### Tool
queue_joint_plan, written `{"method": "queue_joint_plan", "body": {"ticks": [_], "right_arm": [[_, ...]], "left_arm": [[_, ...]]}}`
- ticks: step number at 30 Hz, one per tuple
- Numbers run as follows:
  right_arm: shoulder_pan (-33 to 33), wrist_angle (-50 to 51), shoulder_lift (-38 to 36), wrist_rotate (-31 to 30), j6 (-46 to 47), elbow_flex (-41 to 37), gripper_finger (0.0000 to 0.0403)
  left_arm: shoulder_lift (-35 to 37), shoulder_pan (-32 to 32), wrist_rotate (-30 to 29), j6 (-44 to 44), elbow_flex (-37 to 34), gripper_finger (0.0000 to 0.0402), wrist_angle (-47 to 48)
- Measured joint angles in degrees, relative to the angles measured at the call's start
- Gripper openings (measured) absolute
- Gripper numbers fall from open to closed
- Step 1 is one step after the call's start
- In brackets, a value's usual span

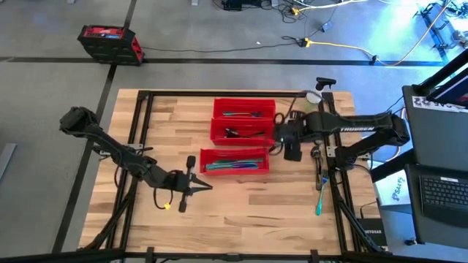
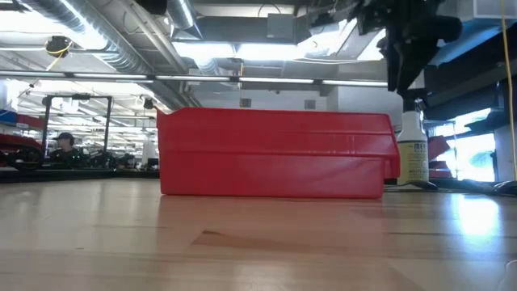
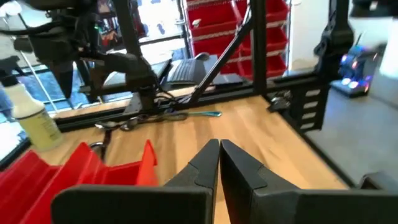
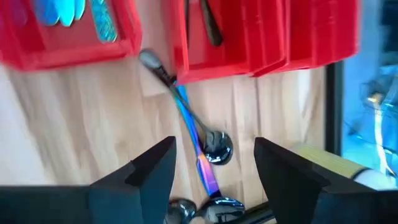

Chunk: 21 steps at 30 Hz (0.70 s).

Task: Sort silverware
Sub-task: Put the black spoon into the middle red bin

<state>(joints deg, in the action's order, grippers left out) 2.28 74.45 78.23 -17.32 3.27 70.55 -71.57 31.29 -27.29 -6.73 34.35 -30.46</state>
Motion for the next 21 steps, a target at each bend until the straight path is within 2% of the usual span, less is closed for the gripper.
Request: {"method": "queue_joint_plan", "body": {"ticks": [2, 6, 8, 14, 17, 21], "right_arm": [[3.55, -0.10, 0.09, 3.41, -4.32, -0.10, 0.0202], [8.99, -0.66, 1.14, 7.54, -13.52, -2.31, 0.0202], [11.02, -1.73, 1.66, 8.84, -18.61, -3.99, 0.0202], [14.85, -8.52, 5.28, 8.99, -30.51, -9.01, 0.0202], [16.34, -10.05, 9.16, 9.45, -33.52, -9.49, 0.0201], [20.05, -10.60, 14.05, 14.28, -33.70, -9.51, 0.0201]], "left_arm": [[0.00, -1.23, -0.28, -1.82, 0.00, 0.0000, 1.40], [0.00, -5.68, -7.72, -2.41, 0.02, 0.0000, 6.02], [-0.02, -8.65, -8.54, -2.51, 0.02, 0.0000, 7.01], [-0.02, -16.01, 0.84, -1.62, 0.02, 0.0000, 7.25], [-0.02, -18.26, 2.03, -2.84, 0.02, 0.0000, 7.93], [-0.02, -20.43, 0.92, -3.29, 0.02, 0.0000, 8.06]]}}
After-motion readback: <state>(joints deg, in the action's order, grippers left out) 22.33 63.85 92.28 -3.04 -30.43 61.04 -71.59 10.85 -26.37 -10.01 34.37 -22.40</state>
